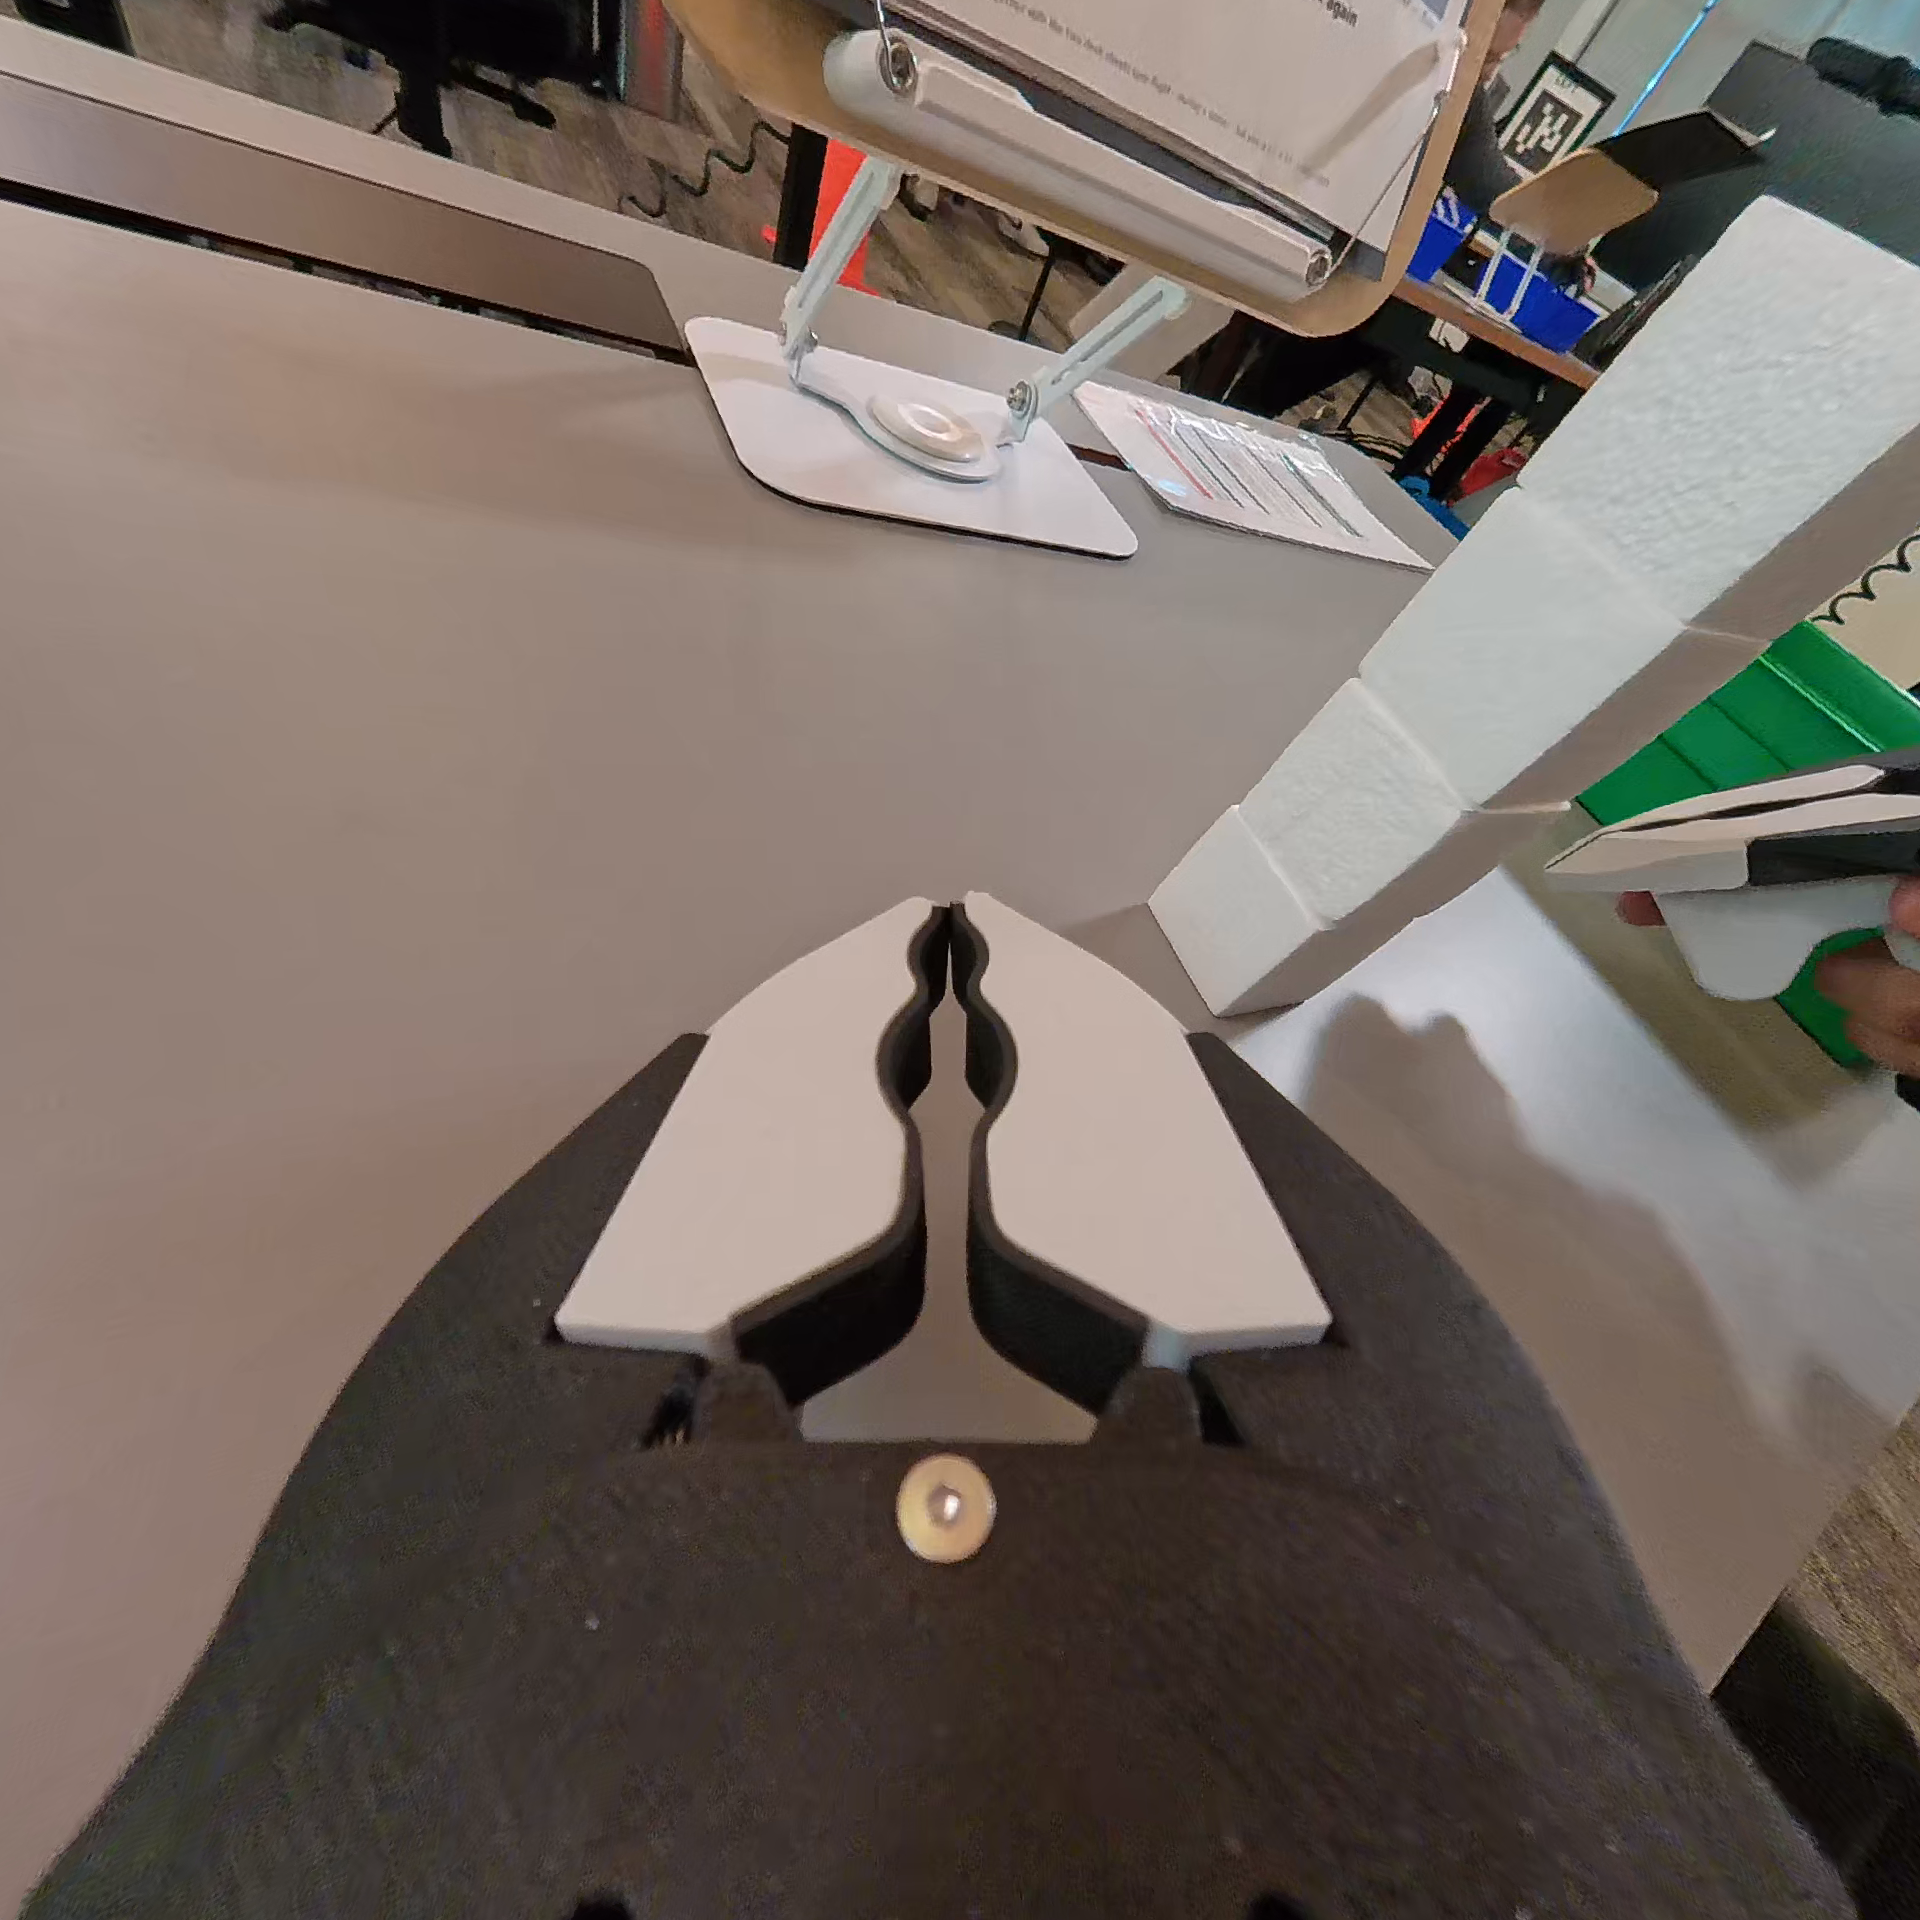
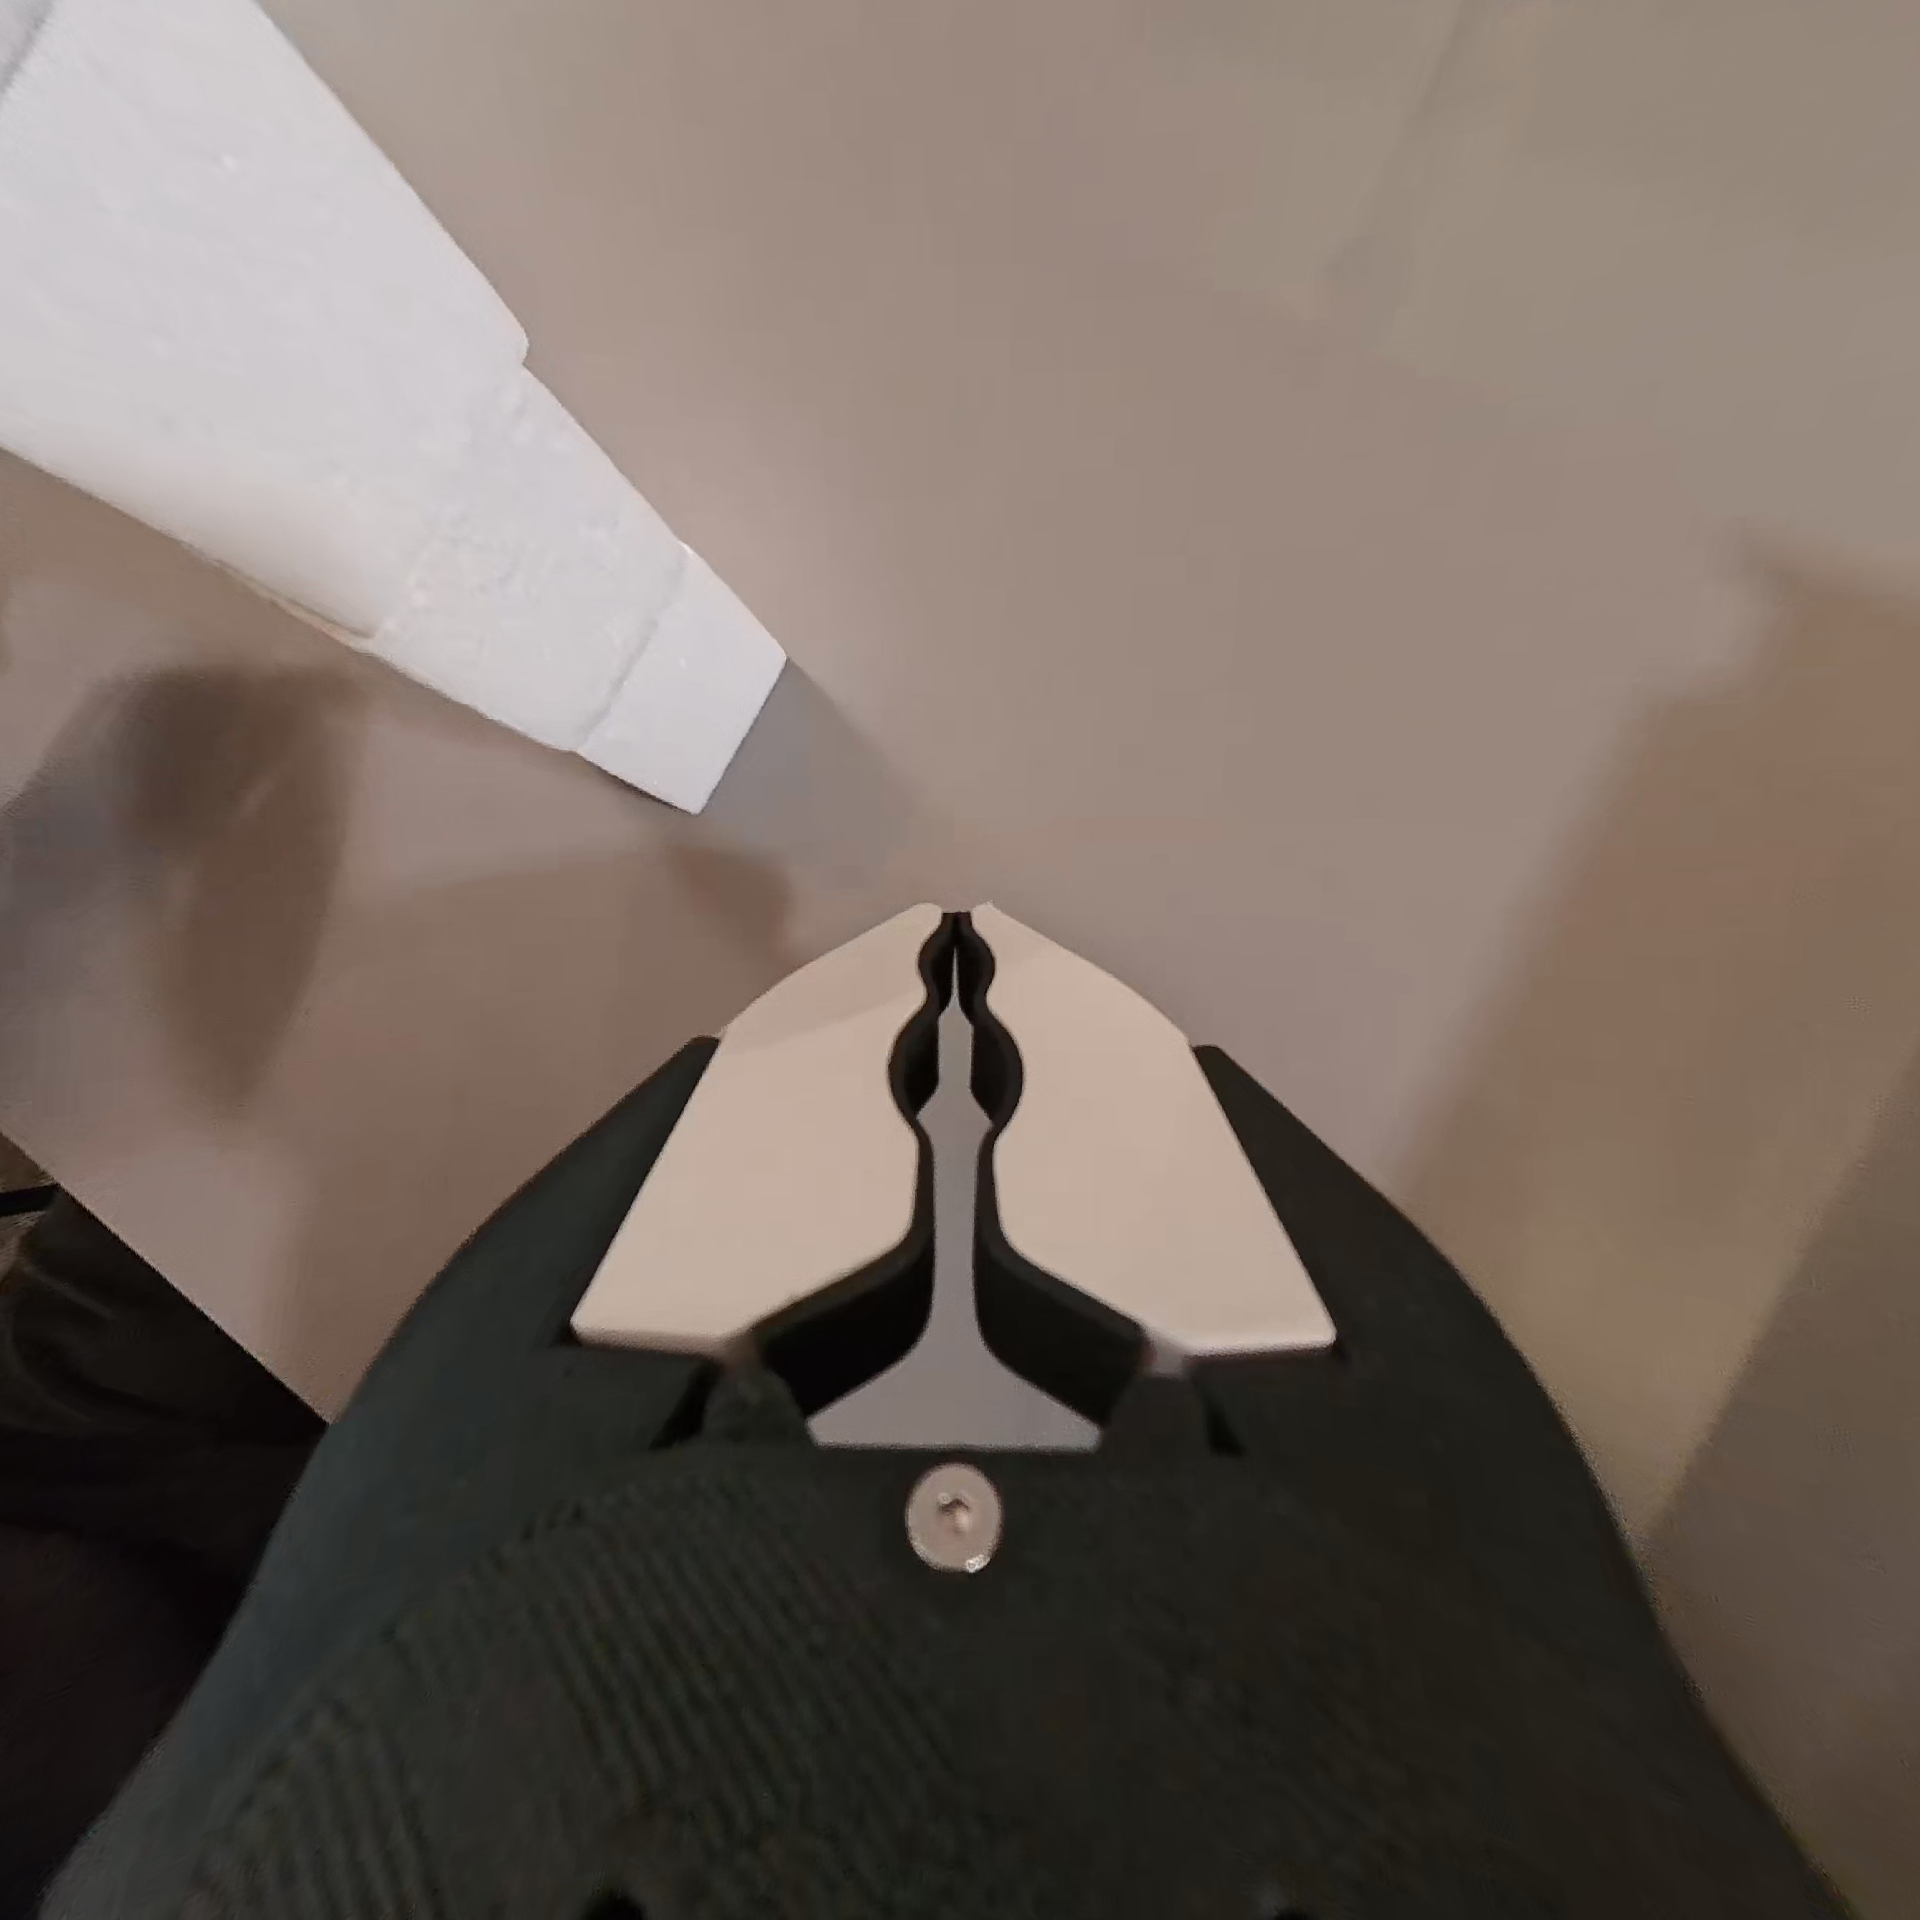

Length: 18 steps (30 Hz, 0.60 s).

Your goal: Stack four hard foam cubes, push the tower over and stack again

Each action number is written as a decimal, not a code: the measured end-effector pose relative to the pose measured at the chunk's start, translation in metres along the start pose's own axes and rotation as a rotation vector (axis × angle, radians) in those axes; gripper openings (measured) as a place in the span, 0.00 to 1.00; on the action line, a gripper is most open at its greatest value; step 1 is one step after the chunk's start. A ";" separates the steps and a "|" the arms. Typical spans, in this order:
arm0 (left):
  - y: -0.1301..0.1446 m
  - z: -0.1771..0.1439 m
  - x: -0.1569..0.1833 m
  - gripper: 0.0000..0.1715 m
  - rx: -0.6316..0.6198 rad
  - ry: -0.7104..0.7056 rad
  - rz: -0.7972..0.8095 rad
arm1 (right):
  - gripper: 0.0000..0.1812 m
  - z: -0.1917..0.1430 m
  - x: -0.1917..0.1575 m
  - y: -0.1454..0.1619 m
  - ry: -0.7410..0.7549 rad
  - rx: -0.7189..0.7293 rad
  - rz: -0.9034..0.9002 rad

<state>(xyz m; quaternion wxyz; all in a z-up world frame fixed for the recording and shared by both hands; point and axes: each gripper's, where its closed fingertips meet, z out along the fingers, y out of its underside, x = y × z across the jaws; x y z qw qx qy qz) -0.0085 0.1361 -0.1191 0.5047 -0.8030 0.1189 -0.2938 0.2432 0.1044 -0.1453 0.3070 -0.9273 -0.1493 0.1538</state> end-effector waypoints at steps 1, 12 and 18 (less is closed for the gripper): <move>0.000 0.000 -0.001 0.00 -0.003 -0.004 -0.001 | 0.00 0.001 -0.001 0.000 -0.002 0.002 0.006; 0.004 -0.002 -0.005 0.00 -0.016 -0.028 -0.009 | 0.00 -0.009 -0.005 -0.015 0.019 0.057 0.010; 0.005 -0.007 -0.012 0.00 -0.009 -0.046 -0.018 | 0.02 -0.004 -0.017 -0.019 -0.016 0.054 -0.012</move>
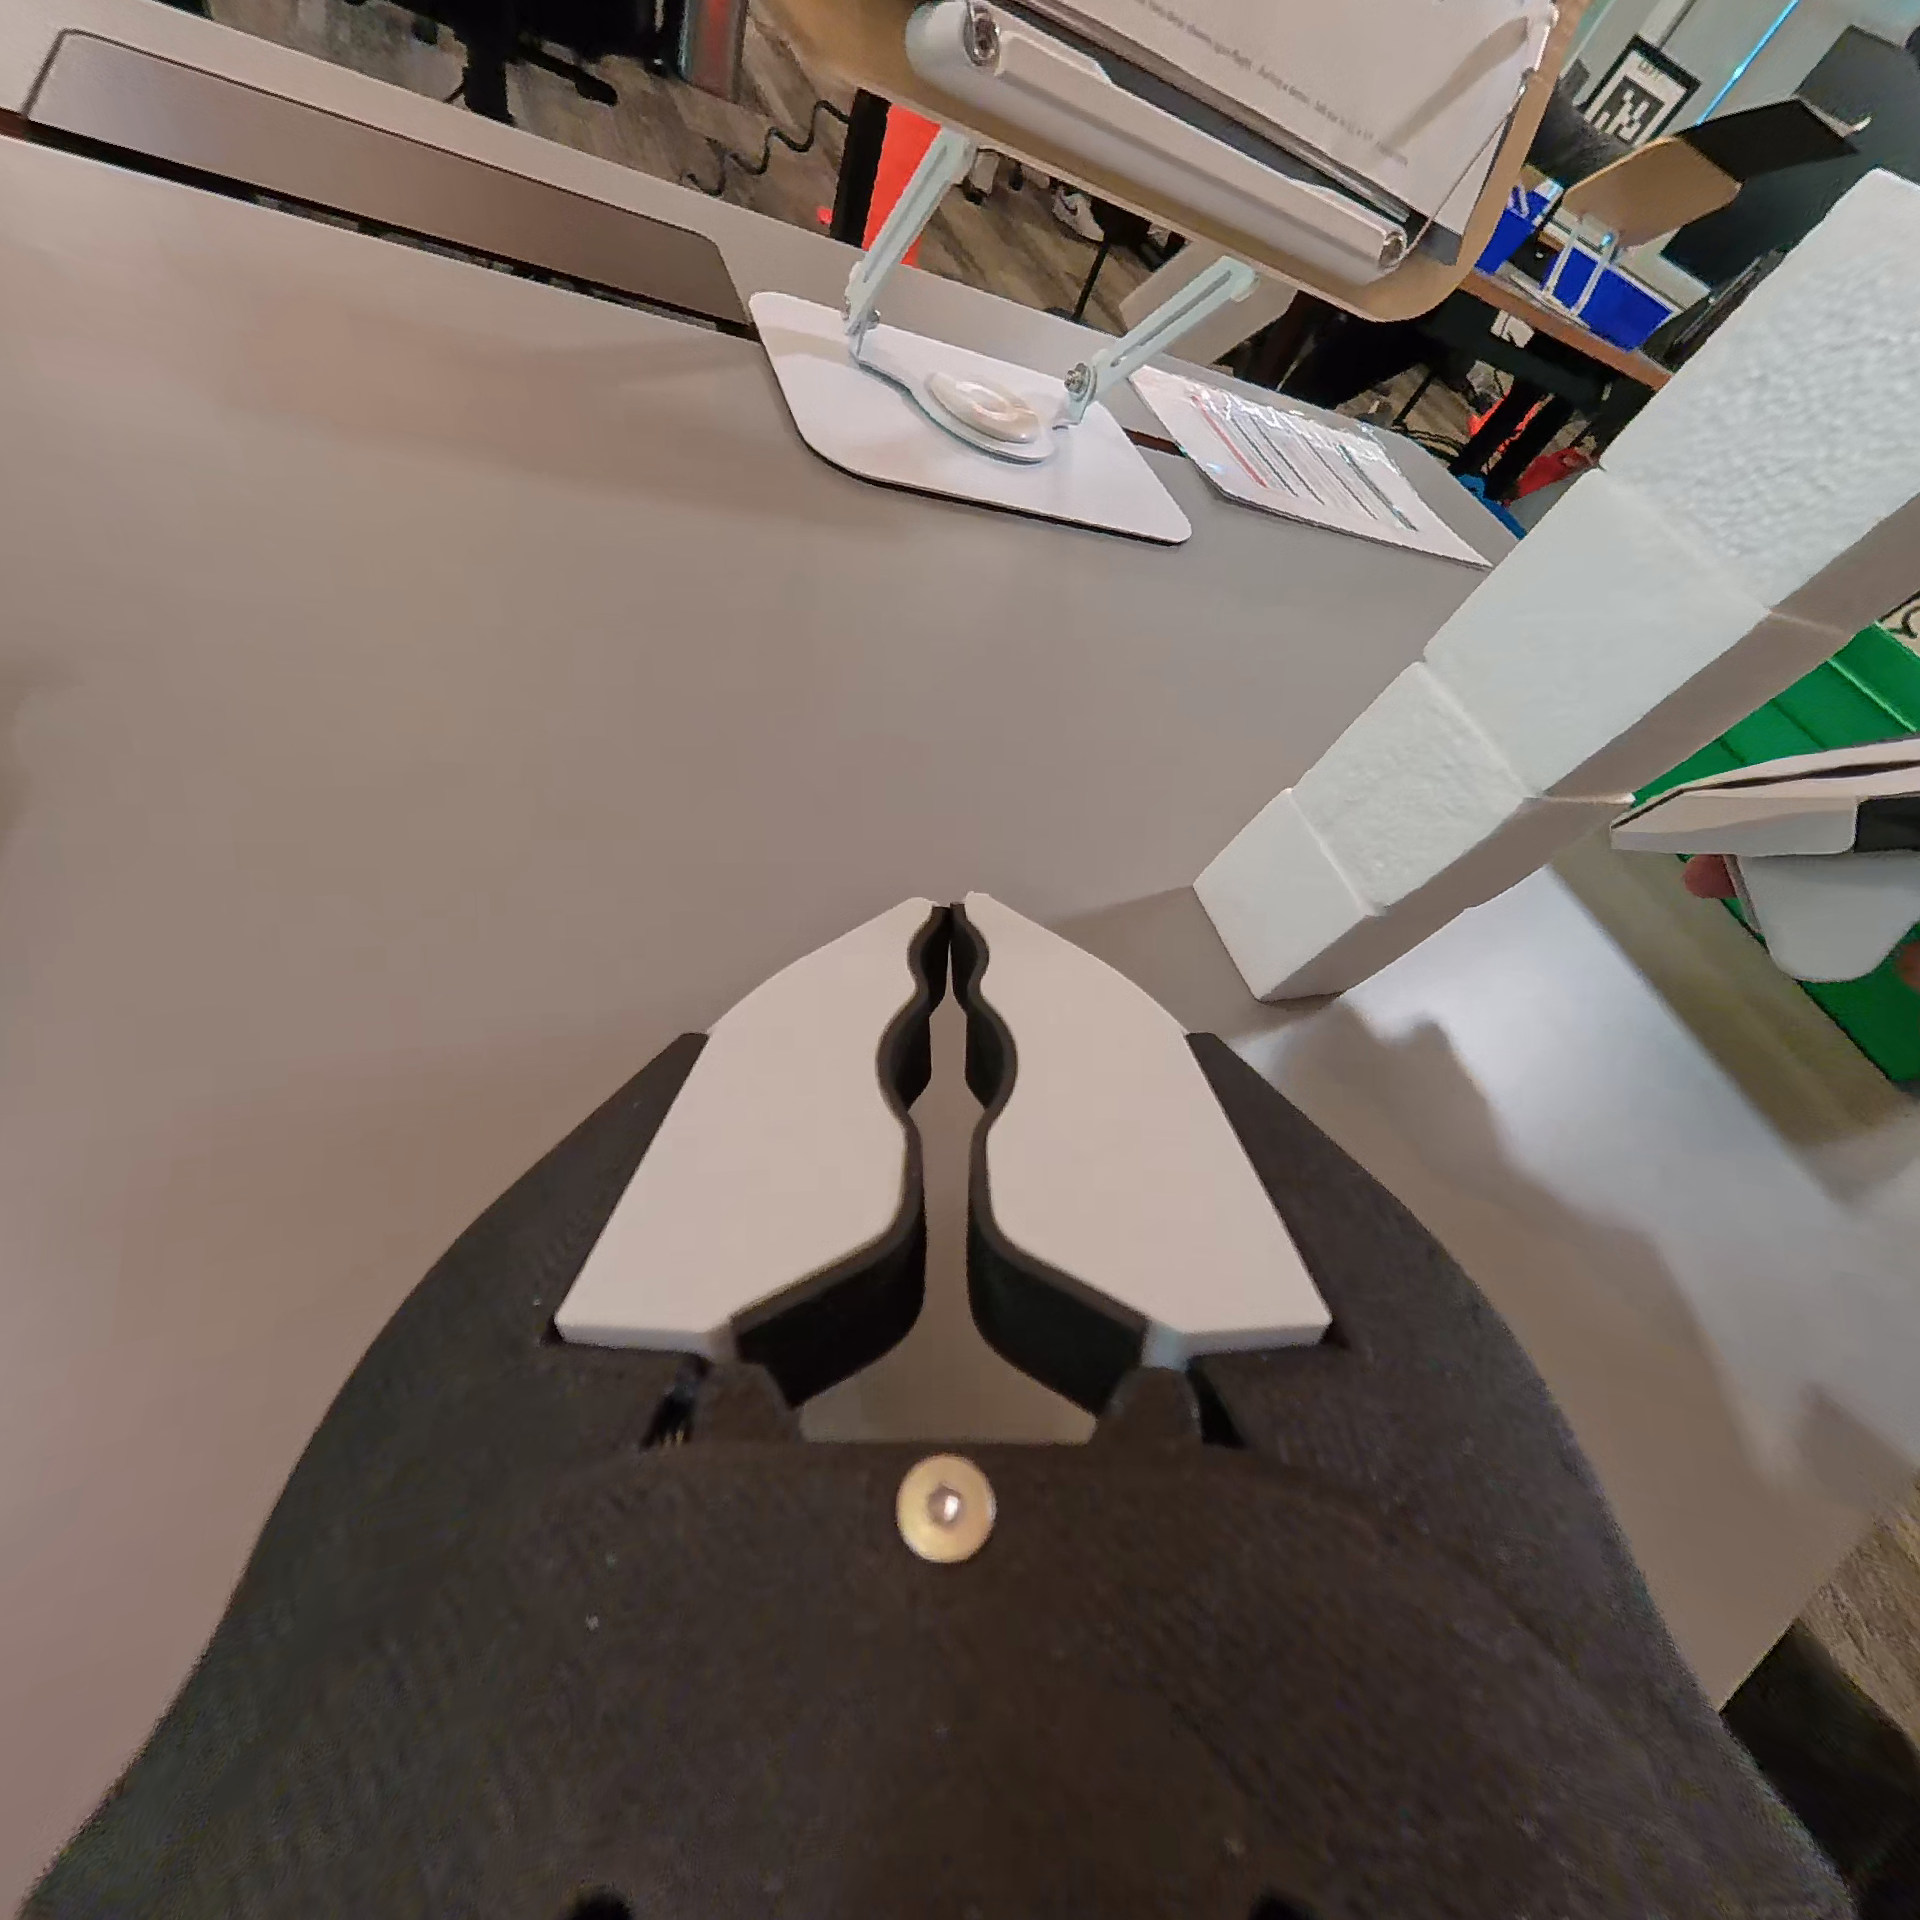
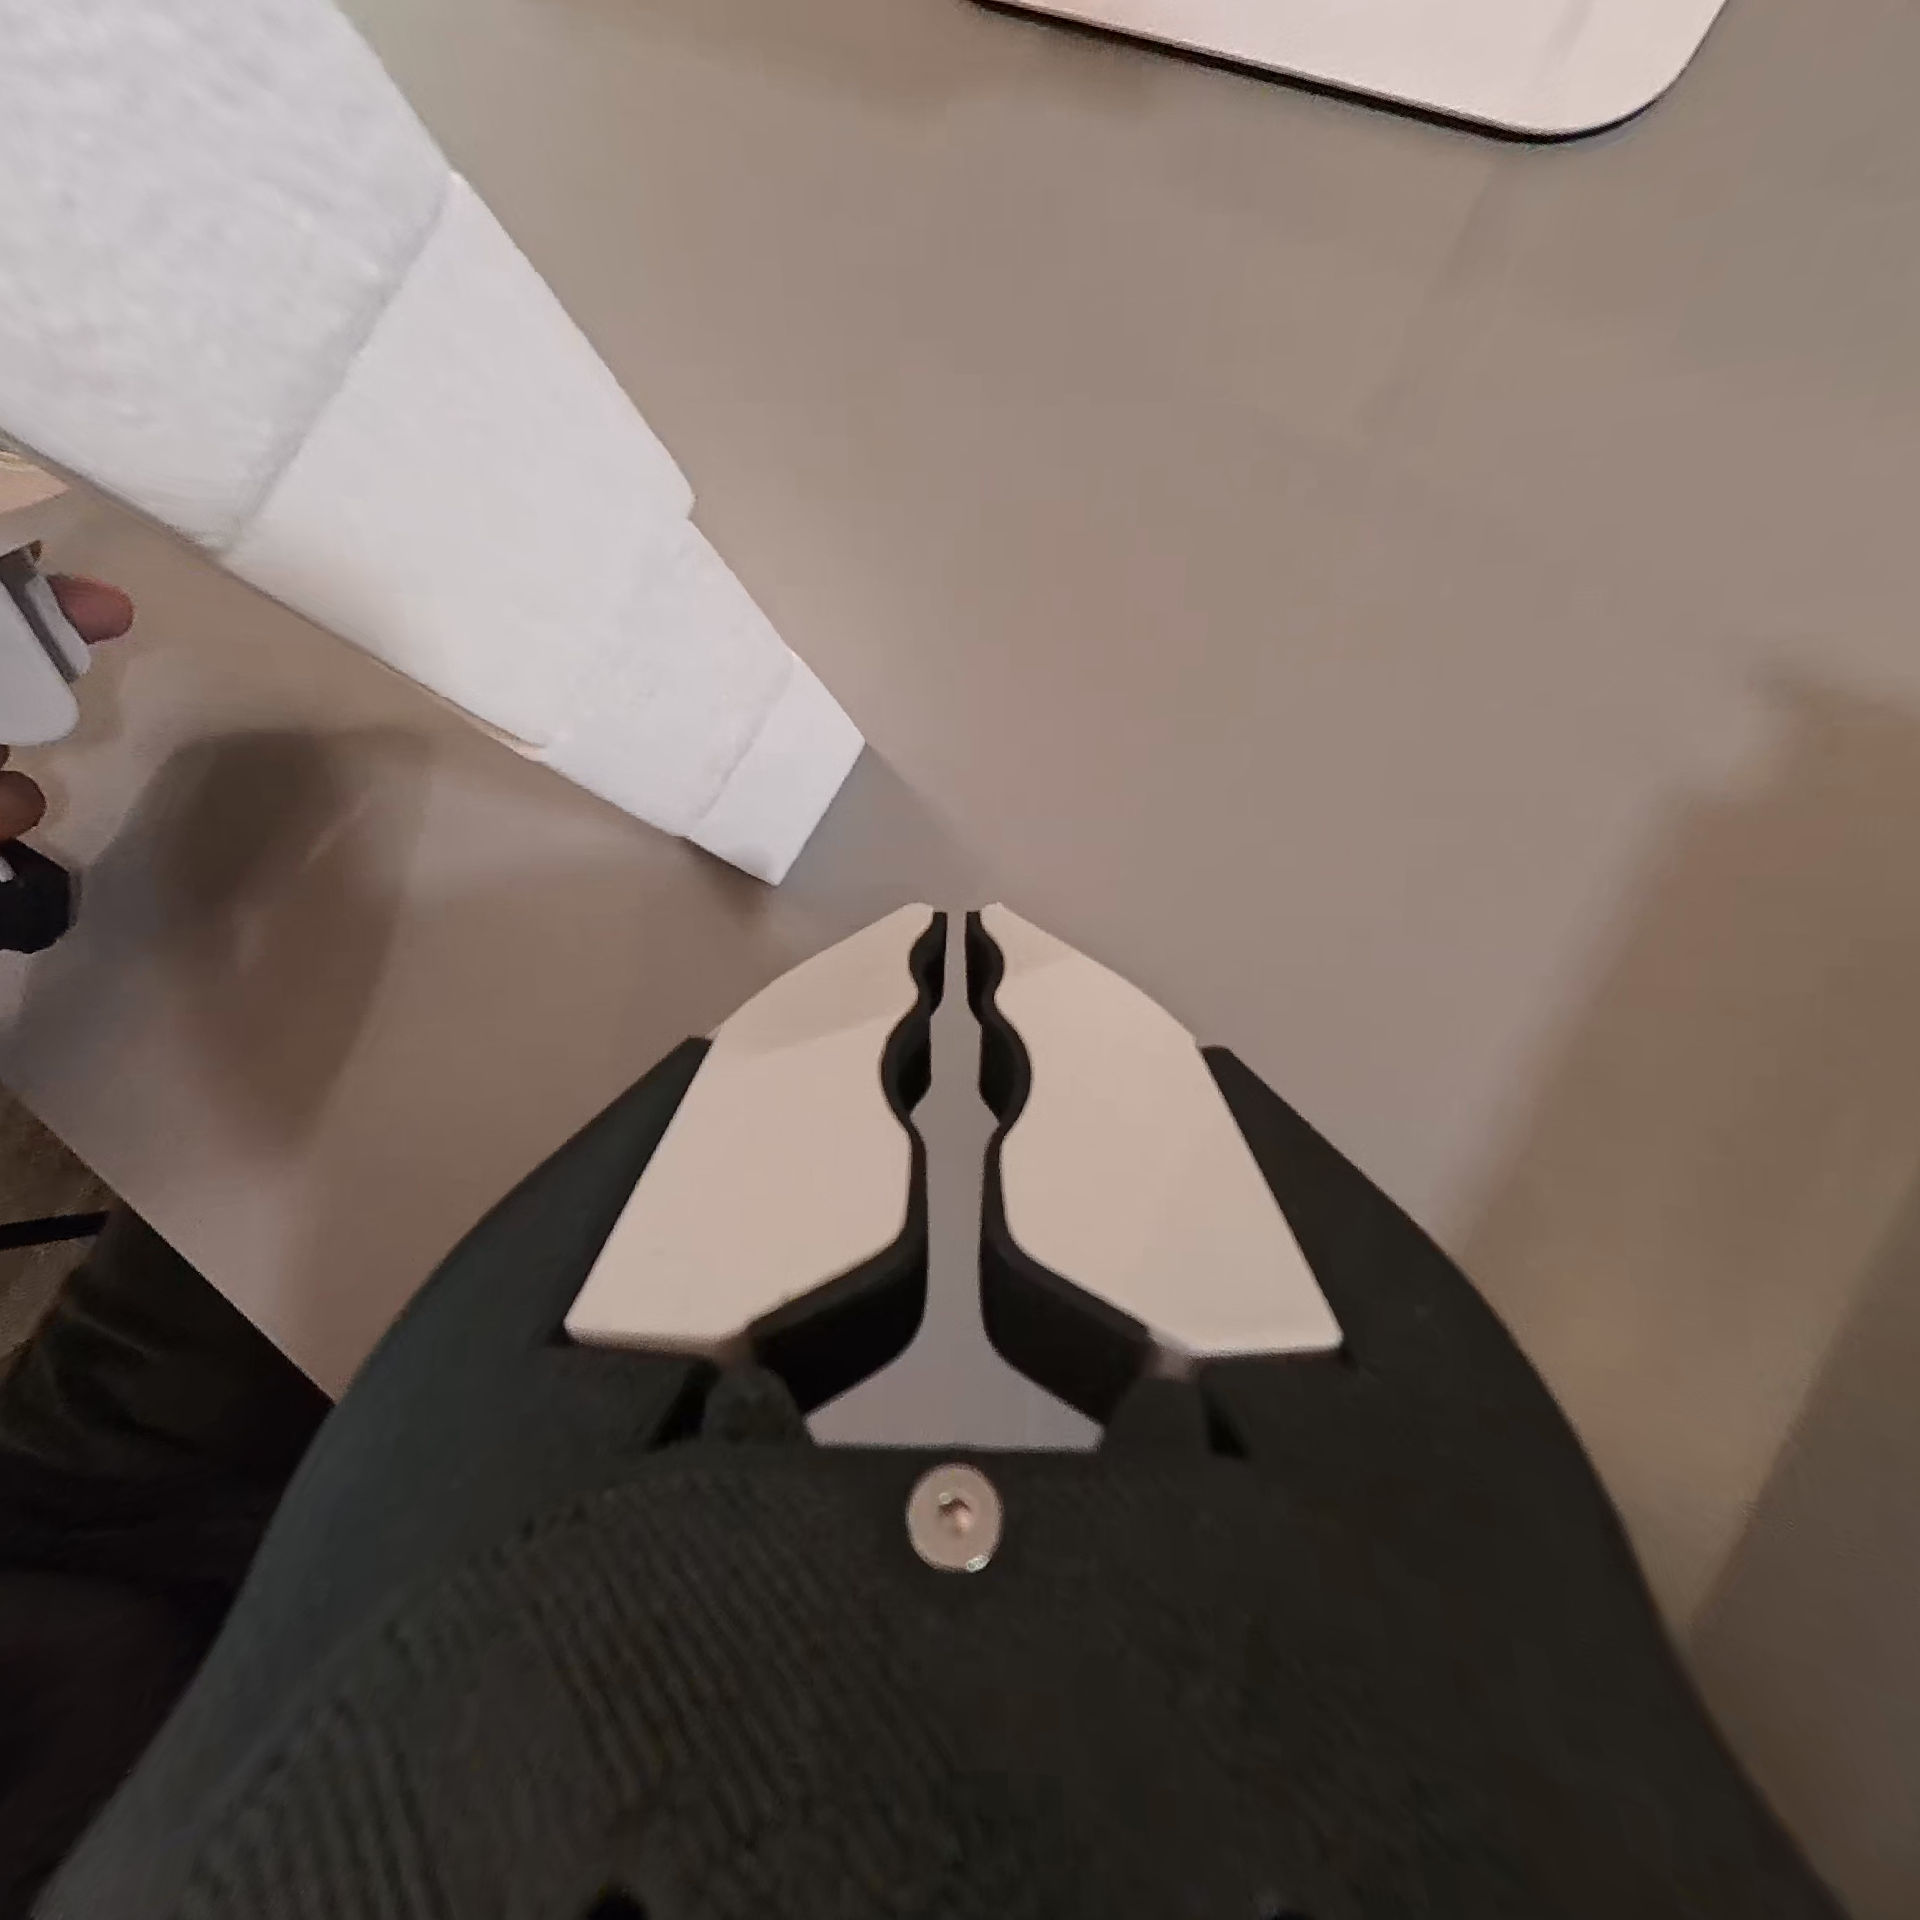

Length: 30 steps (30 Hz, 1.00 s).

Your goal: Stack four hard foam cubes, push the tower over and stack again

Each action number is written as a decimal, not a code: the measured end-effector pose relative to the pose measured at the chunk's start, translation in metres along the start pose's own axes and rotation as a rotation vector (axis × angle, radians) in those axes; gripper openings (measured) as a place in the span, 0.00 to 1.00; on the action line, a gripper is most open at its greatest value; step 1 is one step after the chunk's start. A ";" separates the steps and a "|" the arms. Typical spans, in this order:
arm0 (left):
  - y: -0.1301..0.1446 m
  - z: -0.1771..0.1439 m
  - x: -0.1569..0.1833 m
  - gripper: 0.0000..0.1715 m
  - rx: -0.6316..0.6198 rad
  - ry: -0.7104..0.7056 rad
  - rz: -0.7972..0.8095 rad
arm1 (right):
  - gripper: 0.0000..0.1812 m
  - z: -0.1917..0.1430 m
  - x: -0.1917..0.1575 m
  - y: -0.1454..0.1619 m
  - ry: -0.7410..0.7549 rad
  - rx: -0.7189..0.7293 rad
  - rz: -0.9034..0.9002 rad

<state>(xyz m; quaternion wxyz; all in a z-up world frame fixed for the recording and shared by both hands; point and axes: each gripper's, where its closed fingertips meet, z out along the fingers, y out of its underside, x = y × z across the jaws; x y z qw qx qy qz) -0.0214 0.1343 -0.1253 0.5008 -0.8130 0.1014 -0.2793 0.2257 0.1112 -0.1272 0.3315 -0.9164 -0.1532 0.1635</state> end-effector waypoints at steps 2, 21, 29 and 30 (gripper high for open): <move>0.000 -0.003 -0.002 0.00 0.004 -0.004 -0.007 | 0.02 0.002 -0.005 -0.002 0.000 0.000 -0.019; 0.004 -0.017 -0.010 0.00 0.002 -0.051 0.019 | 0.07 0.011 -0.004 -0.004 -0.015 -0.040 -0.059; 0.009 -0.016 -0.005 0.00 -0.013 -0.044 0.025 | 0.05 0.013 -0.009 0.003 -0.038 -0.079 -0.074; 0.010 -0.017 -0.004 0.00 -0.013 -0.044 0.023 | 0.03 0.013 -0.008 0.002 -0.026 -0.073 -0.076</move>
